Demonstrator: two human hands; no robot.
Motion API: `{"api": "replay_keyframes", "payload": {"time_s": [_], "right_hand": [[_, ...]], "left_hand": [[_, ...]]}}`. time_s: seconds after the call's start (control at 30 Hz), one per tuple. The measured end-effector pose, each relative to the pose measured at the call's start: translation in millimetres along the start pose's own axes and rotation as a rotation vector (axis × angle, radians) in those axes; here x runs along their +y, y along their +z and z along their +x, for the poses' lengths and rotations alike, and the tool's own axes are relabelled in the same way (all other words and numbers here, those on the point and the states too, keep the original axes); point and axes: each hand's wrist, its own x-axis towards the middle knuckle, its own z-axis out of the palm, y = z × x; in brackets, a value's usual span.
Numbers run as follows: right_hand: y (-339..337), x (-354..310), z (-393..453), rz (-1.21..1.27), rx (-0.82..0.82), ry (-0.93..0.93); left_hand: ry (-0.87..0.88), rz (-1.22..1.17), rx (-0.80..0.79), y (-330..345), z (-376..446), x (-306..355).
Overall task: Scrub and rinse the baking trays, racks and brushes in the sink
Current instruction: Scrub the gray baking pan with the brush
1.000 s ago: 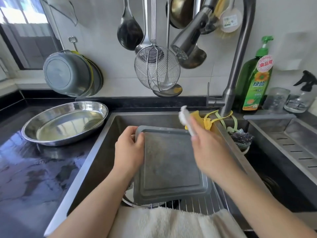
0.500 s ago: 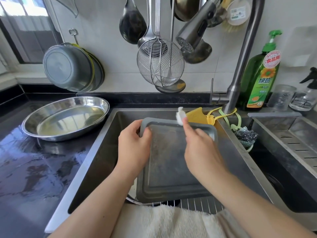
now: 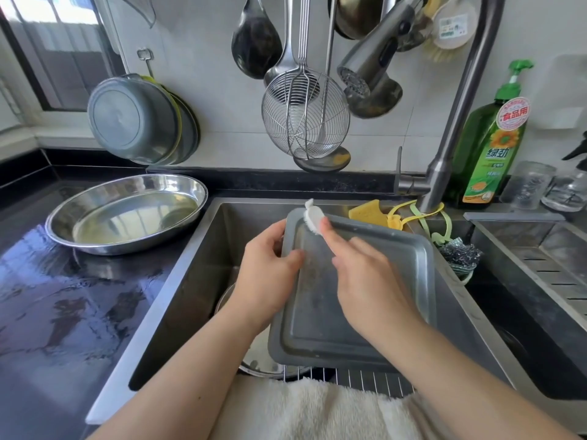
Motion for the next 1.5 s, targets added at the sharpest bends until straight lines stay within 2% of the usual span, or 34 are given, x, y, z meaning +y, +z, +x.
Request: {"api": "replay_keyframes", "payload": {"time_s": [0.17, 0.3, 0.47, 0.57, 0.7, 0.83, 0.97, 1.0, 1.07, 1.13, 1.2, 1.27, 1.33, 1.4, 1.5], "right_hand": [[2, -14, -4, -0.008, -0.022, -0.235], [-10, 7, 12, -0.065, 0.053, -0.091], [-1, -6, 0, -0.024, -0.070, -0.241], [-7, 8, 12, -0.033, 0.063, -0.085], [5, -11, -4, 0.023, -0.057, -0.262], [-4, 7, 10, -0.040, 0.086, -0.086], [7, -12, -5, 0.009, -0.031, -0.242], [6, -10, -3, -0.009, -0.022, -0.237], [-2, 3, 8, -0.037, 0.044, -0.109], [-5, -1, 6, 0.009, 0.034, -0.038], [-1, -20, -4, 0.080, -0.026, -0.148], [1, -23, -8, 0.066, -0.014, -0.188], [-4, -3, 4, 0.028, 0.064, -0.050], [-6, 11, 10, -0.013, 0.072, 0.105], [-2, 4, 5, 0.008, 0.028, 0.138]], "left_hand": [[0.034, 0.080, 0.004, 3, -2, -4], [0.001, -0.007, -0.065, 2, -1, 0], [-0.038, -0.051, -0.053, -1, -2, -1], [-0.073, -0.070, -0.094, 0, -2, 1], [-0.053, -0.047, -0.039, 0, -4, 1], [-0.084, -0.109, -0.083, 0, -3, 3], [-0.044, -0.087, -0.045, -1, -5, 5], [-0.055, -0.091, -0.043, -1, -5, 6], [-0.071, -0.094, -0.060, -2, -3, 6], [-0.053, -0.087, -0.061, -2, -2, 5], [-0.017, -0.069, -0.046, -2, -3, 5], [-0.008, -0.048, -0.035, 0, -6, 7], [-0.030, -0.049, -0.052, 1, -7, 9], [-0.018, -0.049, -0.060, 1, -6, 8], [0.015, -0.013, -0.054, 0, -7, 8]]}}
